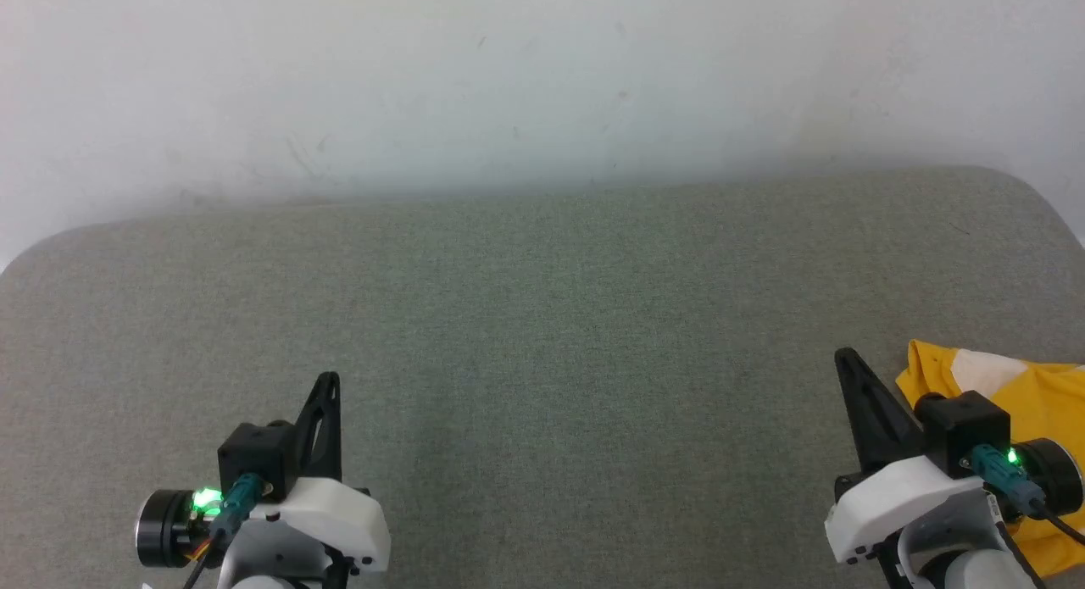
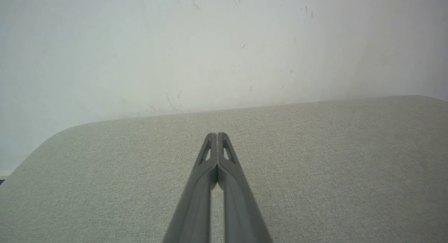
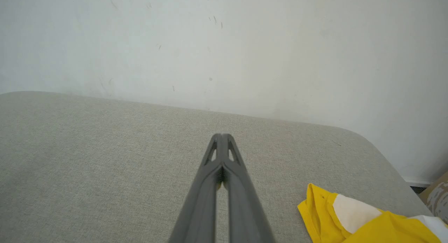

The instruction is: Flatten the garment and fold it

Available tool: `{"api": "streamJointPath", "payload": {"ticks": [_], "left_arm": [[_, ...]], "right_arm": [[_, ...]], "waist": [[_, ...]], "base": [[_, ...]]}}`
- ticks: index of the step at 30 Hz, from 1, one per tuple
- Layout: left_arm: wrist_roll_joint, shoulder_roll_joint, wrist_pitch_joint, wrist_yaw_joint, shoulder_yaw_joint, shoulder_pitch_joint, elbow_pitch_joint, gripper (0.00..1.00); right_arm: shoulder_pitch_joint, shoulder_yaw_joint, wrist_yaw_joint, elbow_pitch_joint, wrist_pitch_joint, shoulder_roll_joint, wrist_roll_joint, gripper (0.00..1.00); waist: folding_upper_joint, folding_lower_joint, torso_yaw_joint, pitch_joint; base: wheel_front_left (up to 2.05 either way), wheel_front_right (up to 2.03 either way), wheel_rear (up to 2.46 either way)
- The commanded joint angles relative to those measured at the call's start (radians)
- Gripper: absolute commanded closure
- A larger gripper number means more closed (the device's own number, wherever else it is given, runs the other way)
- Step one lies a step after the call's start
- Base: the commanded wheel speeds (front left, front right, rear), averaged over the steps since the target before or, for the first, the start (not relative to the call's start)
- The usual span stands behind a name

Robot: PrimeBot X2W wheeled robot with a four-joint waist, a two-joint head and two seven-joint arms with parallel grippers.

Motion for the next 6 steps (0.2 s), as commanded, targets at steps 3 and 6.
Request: {"api": "streamJointPath", "payload": {"ticks": [3,6], "left_arm": [[0.004,-0.002,0.000,0.007,-0.001,-0.012,-0.005,1.00],[0.004,-0.002,0.000,0.007,-0.001,-0.012,-0.005,1.00]], "right_arm": [[-0.011,-0.002,-0.001,0.002,0.001,0.003,-0.008,1.00],[-0.011,-0.002,-0.001,0.002,0.001,0.003,-0.008,1.00]], "waist": [[-0.0001,0.0000,0.000,0.000],[-0.0001,0.0000,0.000,0.000]], "base": [[0.00,0.00,0.00],[0.00,0.00,0.00]]}}
